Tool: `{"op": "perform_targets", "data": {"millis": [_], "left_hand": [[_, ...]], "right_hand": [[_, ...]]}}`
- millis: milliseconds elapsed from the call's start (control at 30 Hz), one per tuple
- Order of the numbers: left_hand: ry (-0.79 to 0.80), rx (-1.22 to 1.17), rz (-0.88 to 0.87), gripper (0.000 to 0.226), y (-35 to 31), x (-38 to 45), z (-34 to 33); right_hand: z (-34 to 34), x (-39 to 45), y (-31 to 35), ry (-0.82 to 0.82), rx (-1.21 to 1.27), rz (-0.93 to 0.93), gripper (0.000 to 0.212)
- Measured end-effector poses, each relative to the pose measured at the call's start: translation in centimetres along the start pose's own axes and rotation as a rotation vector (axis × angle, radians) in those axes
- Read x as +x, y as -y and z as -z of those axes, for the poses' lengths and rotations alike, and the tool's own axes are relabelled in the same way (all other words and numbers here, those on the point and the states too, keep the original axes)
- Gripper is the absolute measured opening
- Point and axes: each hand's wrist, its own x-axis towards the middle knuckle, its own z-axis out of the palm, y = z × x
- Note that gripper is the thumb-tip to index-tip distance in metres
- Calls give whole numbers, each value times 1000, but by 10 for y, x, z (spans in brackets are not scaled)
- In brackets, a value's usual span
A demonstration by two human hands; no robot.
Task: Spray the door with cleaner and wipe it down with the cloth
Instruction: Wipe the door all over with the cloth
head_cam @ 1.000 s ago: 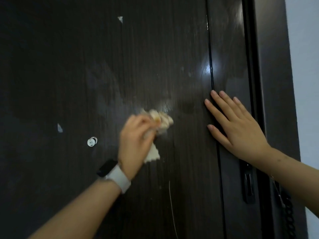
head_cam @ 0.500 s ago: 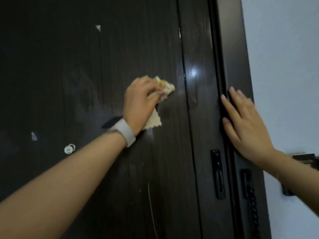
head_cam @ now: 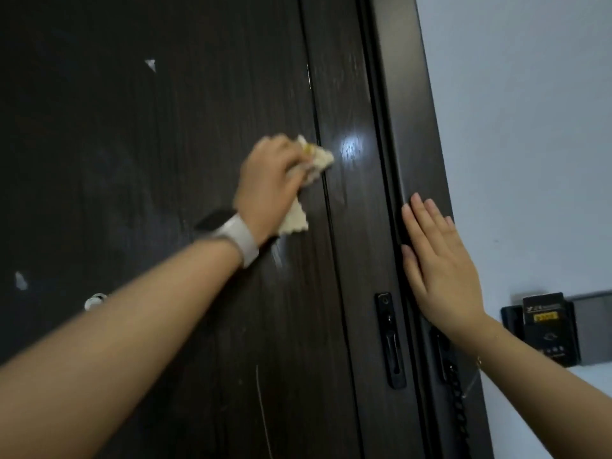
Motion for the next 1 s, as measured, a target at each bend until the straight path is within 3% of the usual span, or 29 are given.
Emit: {"op": "perform_targets", "data": {"millis": [100, 233, 300, 400, 533, 767, 867, 1000], "left_hand": [[-68, 20, 86, 16, 11, 49, -4], [-142, -54, 127, 9, -16, 10, -21], [-63, -110, 63, 11, -40, -47, -28], [179, -173, -165, 15, -72, -126, -27], [295, -140, -368, 16, -64, -122, -27], [-5, -44, -14, 12, -32, 48, -38], [-42, -83, 15, 7, -51, 28, -51], [94, -184, -117, 10, -90, -71, -54]], "right_hand": [[0, -1, 0, -1, -3, 0, 53], [0, -2, 2, -10, 11, -16, 53], [-1, -2, 2, -9, 23, -14, 53], [-2, -1, 1, -10, 32, -7, 53], [-1, -1, 1, -9, 35, -7, 53], [0, -2, 2, -72, 55, -60, 51], [-1, -4, 2, -74, 36, -80, 50], [-2, -15, 1, -13, 62, -89, 51]]}}
